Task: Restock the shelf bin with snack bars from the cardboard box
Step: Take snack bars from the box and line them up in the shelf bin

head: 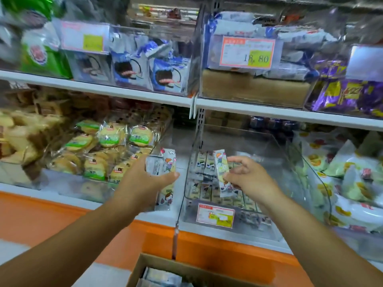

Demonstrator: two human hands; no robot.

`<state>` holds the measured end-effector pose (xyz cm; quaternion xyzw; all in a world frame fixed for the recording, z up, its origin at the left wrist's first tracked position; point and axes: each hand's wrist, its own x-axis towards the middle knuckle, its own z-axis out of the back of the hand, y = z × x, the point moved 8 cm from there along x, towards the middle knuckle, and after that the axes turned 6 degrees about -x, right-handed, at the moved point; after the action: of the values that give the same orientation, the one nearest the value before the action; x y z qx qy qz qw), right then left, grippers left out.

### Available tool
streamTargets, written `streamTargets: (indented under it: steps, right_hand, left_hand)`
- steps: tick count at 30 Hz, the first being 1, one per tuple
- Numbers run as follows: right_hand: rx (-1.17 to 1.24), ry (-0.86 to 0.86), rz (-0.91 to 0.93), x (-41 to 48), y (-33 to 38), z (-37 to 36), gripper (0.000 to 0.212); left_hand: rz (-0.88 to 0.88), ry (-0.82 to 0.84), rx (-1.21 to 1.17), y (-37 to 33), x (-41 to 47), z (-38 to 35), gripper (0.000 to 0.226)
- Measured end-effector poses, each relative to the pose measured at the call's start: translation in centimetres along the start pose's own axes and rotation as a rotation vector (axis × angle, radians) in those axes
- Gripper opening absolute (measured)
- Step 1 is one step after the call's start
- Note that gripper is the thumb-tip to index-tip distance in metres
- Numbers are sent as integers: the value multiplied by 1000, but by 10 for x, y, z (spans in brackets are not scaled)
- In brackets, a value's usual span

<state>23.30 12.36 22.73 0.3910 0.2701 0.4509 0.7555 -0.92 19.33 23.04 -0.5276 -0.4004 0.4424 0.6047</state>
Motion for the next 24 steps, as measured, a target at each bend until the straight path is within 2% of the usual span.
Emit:
streamTargets:
  steps: [3,9,13,16,18,21,24]
  right_hand:
    - [-114,86,-74,22,-11,-30,41]
    - [-58,264,-194,36,-17,-80,44]
    - [-128,289,-200,34,-15,-80,29]
    - [-118,281,-188,26,-11,-75,41]
    - [-149,206,-123,21,-2,-61,44]
    - [-66,82,11,0,25,-33,30]
    - [68,135,99,-34,40,-25,21]
  left_hand:
    - [57,9,-10,19,2,3,25]
    - [110,66,-56,40,3,-1,19]
    - [130,28,-126,38,6,4,26]
    - [130,32,-171,34,6,3,29]
    - [110,49,-186,27,4,2,32]
    - [87,95,-198,17,-1,-5,47]
    - [112,127,-253,11,-9,-21,85]
